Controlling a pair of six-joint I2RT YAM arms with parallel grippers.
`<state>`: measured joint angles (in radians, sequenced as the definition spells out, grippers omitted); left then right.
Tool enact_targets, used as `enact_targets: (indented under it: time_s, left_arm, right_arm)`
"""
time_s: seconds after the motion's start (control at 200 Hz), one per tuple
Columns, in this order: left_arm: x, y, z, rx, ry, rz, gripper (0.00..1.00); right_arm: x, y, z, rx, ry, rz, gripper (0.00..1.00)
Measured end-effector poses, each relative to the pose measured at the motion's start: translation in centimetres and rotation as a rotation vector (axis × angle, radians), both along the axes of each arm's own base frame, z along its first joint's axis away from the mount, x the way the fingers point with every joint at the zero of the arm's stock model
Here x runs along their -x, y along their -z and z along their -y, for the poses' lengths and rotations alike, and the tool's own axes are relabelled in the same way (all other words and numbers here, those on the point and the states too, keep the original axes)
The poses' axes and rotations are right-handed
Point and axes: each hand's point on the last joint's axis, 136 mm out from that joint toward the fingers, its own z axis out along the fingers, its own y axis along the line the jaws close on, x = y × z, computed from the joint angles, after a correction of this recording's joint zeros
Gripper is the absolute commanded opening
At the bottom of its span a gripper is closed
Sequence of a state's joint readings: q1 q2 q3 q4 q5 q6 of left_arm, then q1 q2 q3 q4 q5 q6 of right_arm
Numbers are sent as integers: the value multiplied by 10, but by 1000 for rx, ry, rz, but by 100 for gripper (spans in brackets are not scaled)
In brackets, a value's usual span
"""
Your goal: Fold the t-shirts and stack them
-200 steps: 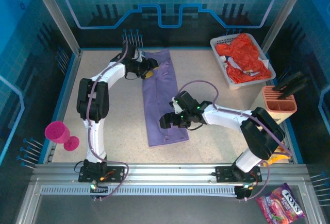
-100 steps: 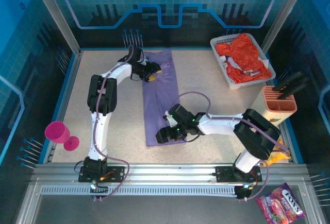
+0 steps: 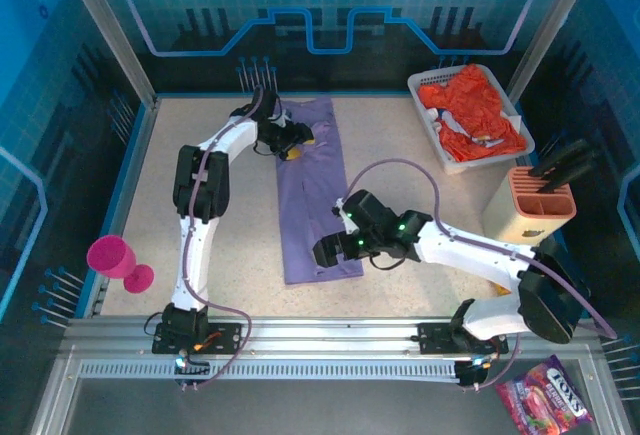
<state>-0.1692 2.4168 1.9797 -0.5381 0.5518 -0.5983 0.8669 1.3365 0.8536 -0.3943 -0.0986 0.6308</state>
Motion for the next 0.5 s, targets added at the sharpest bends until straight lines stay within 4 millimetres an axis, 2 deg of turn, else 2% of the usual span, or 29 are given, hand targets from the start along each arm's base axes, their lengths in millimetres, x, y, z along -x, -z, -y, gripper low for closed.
enact_targets:
  time_s: [0.05,0.195,0.345,0.415,0.5]
  left_arm:
    - [5,-8,0,6,6,3,67]
    - [28,-53,-2,25,15,44,70]
    - [72,-110,-9,41,18,128,71]
    - [100,-121,-13,47,16,152,70]
    - [138,-112,-20,43,11,131,70]
  right_arm:
    - [-7,-1,8,4,31,-2,99]
    - [-24,4,33,0,122,-50,74]
    - [-30,10,50,-37,178,-129,66]
    - [-28,14,53,-53,187,-167,61]
    - [-20,21,55,-62,187,-212,59]
